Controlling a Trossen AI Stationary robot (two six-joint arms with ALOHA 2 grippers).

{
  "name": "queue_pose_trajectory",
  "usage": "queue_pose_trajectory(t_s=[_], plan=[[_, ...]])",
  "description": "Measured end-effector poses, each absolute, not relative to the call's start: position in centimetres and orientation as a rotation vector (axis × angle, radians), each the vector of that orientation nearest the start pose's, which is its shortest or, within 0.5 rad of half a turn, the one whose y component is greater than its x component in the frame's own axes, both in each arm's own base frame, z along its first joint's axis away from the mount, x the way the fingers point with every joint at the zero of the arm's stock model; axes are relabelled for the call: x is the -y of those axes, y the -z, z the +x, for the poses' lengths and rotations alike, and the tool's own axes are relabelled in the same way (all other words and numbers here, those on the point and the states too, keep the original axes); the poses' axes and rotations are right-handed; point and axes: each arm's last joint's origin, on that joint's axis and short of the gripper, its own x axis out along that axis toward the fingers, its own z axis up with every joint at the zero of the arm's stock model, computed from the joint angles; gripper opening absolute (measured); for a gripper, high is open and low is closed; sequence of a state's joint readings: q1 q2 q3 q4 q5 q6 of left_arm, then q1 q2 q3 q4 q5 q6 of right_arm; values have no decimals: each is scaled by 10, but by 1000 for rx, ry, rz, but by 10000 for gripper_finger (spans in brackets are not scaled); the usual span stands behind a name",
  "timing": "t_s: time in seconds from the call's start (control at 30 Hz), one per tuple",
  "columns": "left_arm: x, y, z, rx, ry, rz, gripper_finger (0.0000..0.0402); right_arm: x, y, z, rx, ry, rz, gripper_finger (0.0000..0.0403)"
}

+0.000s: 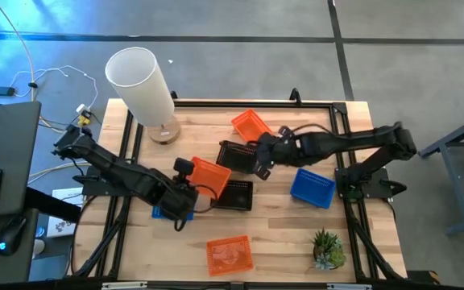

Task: Stack baskets by color
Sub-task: Stack the left orange bin on the top right orange bin

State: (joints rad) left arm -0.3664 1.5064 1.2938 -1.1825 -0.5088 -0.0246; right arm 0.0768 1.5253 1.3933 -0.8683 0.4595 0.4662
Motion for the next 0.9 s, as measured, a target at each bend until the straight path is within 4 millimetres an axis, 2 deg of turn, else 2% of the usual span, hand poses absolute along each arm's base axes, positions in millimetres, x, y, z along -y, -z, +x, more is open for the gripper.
queue_pose_trajectory(t_s=[0.23,0.37,0.5,0.73,0.9], plan=[[88,-260,273,-1334,-96,764,0,2,-328,324,-737,368,201,135],[87,-258,277,-1339,-97,816,0,8,-333,331,-669,268,213,135],[83,-258,278,-1339,-102,837,0,11,-340,337,-579,241,214,137],[76,-259,280,-1347,-104,854,0,14,-354,345,-417,231,229,180],[73,-259,280,-1353,-109,843,0,14,-356,347,-386,226,233,211]])
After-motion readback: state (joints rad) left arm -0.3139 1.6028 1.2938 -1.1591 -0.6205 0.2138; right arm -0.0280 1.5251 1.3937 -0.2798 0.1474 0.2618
